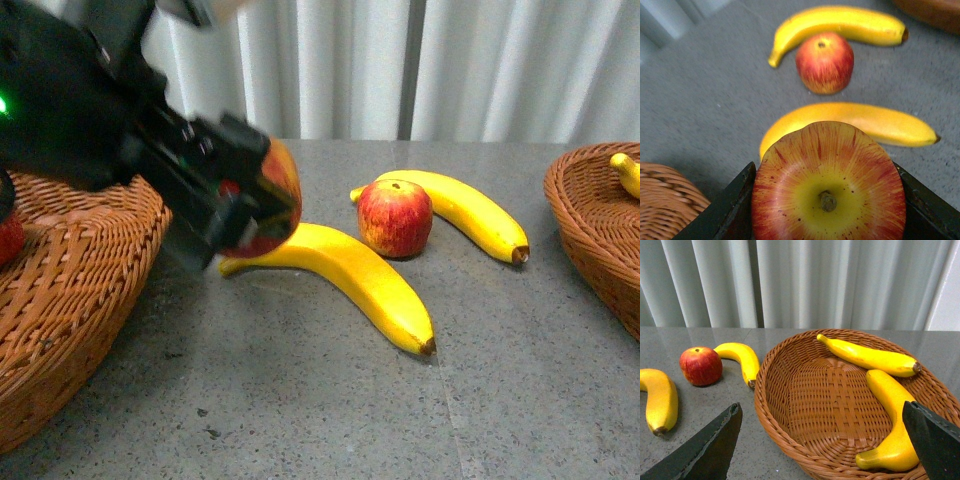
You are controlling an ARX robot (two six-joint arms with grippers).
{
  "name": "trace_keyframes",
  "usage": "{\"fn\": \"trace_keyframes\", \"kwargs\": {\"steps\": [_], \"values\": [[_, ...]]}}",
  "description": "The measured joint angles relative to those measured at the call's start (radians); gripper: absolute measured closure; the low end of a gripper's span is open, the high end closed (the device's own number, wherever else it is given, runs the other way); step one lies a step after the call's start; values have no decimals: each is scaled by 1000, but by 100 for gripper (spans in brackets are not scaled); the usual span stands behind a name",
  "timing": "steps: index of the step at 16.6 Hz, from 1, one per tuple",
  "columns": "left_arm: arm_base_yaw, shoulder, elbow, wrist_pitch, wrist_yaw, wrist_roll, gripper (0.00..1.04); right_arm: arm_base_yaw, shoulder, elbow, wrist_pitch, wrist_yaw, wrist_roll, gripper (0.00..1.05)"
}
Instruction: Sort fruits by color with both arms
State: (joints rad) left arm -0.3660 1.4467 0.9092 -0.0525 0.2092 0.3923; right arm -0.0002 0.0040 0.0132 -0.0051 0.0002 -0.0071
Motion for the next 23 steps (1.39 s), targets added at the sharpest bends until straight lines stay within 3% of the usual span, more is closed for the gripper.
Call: {"fn": "trace_keyframes", "kwargs": {"steps": [2,6,9,13,18,19,21,23], "values": [[53,-93,26,8,-7,-31,37,0,0,0,0,0,0,7],[335,-109,102,27,-28,-172,37,0,0,0,0,0,0,7],[441,-31,104,37,-27,-275,37,0,0,0,0,0,0,7],[456,80,84,16,-4,-389,37,0,0,0,0,0,0,7],[398,101,48,31,1,-402,37,0,0,0,0,0,0,7],[395,101,48,29,1,-396,33,0,0,0,0,0,0,7],[396,92,45,31,-2,-385,8,0,0,0,0,0,0,7],[386,51,29,32,-13,-383,7,0,0,0,0,0,0,7]]}}
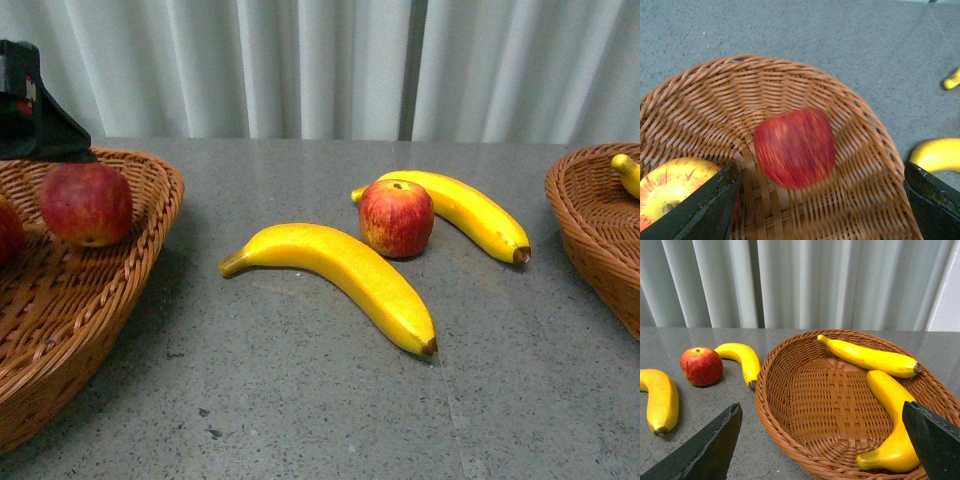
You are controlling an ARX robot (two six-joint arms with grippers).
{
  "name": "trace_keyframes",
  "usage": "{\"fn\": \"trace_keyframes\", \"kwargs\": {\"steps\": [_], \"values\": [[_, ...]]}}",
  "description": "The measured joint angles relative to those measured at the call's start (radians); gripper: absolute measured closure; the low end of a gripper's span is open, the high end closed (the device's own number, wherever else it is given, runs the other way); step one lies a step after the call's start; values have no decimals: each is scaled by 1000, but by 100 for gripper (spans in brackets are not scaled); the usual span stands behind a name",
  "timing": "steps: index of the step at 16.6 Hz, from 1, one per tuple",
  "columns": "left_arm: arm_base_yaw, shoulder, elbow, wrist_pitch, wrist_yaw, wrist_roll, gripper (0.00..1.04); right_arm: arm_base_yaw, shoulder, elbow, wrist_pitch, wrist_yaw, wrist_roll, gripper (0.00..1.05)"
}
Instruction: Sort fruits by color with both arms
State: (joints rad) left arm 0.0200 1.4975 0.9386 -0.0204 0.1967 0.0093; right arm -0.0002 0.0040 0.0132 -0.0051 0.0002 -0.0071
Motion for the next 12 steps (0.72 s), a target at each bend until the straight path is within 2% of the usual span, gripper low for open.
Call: {"fn": "trace_keyframes", "kwargs": {"steps": [3,6,9,12], "values": [[-78,-119,-3,6,4,32,7,0,0,0,0,0,0,7],[-211,-191,-3,29,7,70,7,0,0,0,0,0,0,7],[-298,-121,1,61,51,90,7,0,0,0,0,0,0,7],[-342,34,66,98,47,97,7,0,0,0,0,0,0,7]]}}
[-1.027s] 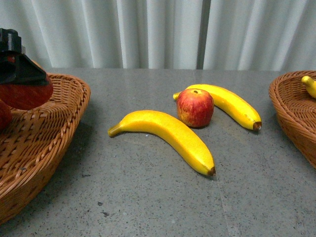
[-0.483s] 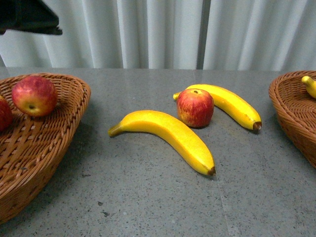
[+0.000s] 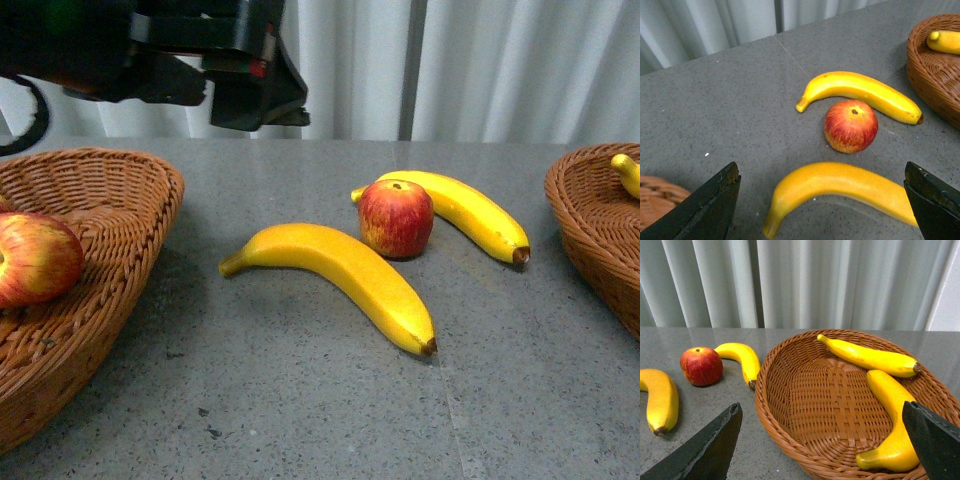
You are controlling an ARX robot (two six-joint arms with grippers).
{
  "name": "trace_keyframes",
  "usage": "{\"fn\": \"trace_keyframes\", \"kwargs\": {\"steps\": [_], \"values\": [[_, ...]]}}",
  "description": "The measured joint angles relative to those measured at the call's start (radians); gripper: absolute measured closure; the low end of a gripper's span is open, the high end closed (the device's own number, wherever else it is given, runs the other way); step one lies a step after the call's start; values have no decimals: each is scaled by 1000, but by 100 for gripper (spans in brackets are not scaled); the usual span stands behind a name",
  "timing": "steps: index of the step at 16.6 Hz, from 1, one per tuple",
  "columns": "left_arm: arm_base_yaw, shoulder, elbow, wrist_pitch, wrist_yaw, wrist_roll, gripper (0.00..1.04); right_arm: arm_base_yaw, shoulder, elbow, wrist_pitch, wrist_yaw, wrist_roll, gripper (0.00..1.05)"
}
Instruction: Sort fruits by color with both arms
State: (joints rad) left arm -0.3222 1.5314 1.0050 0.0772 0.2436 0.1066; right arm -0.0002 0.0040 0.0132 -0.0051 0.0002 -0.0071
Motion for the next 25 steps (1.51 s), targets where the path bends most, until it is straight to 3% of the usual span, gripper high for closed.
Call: {"fn": "trace_keyframes", "kwargs": {"steps": [4,9,16,23,25], "values": [[-40,209,155,-18,29,6,7,0,0,0,0,0,0,7],[-111,446,393,-89,-31,60,7,0,0,0,0,0,0,7],[-161,545,455,-106,-48,82,7,0,0,0,0,0,0,7],[-158,611,482,-111,-66,103,7,0,0,0,0,0,0,7],[-159,618,489,-106,-64,106,19,0,0,0,0,0,0,7]]}}
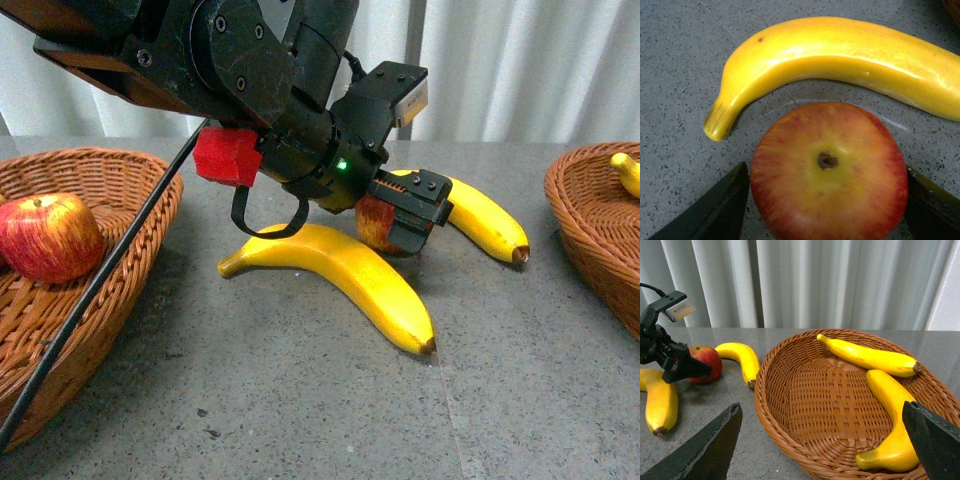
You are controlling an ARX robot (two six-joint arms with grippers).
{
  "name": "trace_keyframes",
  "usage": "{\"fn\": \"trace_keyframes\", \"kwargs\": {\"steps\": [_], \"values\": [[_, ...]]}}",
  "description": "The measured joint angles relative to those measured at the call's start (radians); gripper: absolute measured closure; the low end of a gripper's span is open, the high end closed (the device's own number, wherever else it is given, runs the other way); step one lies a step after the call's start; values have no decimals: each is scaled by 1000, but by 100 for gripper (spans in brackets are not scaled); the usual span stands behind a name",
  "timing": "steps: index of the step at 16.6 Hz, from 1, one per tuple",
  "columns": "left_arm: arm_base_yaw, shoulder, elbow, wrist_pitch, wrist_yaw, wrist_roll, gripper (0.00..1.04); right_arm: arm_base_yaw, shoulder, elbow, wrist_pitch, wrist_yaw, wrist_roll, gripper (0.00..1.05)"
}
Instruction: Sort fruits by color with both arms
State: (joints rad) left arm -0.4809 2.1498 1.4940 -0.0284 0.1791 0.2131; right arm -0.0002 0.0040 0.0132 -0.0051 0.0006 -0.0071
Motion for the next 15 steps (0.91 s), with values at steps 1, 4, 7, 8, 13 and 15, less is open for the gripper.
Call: {"fn": "trace_keyframes", "kwargs": {"steps": [1,4,7,8,13,15], "values": [[-1,0,0,2,-1,3,28,0,0,0,0,0,0,7],[-2,0,0,6,-4,6,37,0,0,0,0,0,0,7],[-13,-34,-37,22,-31,26,38,0,0,0,0,0,0,7],[-19,-108,-94,33,-44,27,38,0,0,0,0,0,0,7],[2,-506,-333,185,-238,-31,38,0,0,0,0,0,0,7],[8,-565,-382,191,-264,-45,38,0,0,0,0,0,0,7]]}}
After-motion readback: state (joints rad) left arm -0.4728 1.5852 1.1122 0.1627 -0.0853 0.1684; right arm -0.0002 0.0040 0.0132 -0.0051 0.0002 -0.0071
